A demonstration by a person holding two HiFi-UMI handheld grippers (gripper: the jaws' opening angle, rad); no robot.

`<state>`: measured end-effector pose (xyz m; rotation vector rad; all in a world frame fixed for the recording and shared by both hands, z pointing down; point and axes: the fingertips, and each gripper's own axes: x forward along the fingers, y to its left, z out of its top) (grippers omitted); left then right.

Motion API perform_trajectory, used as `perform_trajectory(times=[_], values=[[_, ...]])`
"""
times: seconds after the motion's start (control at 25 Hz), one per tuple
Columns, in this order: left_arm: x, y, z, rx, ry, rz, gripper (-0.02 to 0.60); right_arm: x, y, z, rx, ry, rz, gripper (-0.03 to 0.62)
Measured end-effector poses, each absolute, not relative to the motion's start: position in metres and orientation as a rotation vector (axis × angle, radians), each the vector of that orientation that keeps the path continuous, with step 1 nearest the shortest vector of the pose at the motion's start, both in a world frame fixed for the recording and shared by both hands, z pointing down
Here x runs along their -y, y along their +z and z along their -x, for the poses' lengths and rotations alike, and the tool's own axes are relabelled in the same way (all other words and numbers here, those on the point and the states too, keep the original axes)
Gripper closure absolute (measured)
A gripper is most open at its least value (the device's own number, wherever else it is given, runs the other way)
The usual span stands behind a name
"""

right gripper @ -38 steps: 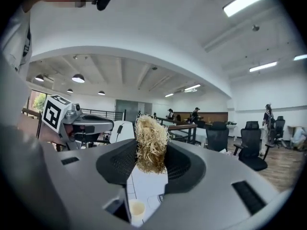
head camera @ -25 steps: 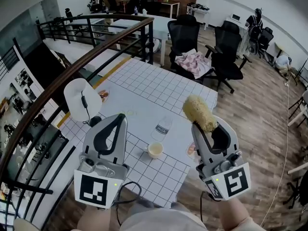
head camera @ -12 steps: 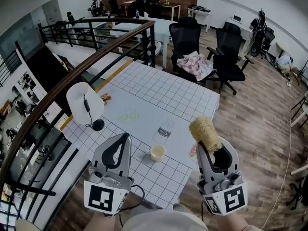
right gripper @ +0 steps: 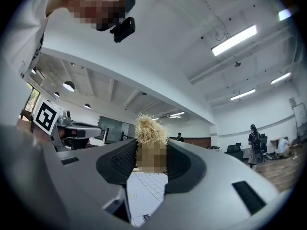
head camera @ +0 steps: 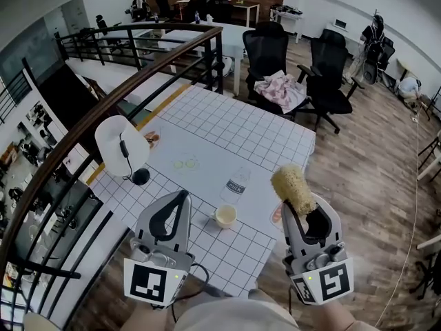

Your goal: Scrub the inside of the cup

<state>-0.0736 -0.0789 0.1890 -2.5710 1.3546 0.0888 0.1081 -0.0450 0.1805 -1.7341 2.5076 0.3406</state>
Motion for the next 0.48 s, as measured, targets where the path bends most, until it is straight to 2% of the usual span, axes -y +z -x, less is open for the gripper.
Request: perform_trajectory(times=[0.48], values=[[0.079,0.199,0.058,-1.366,0.053,2.584,0.568,0.045,0.185,-0.115,-2.539,0.317,1.704,0.441]])
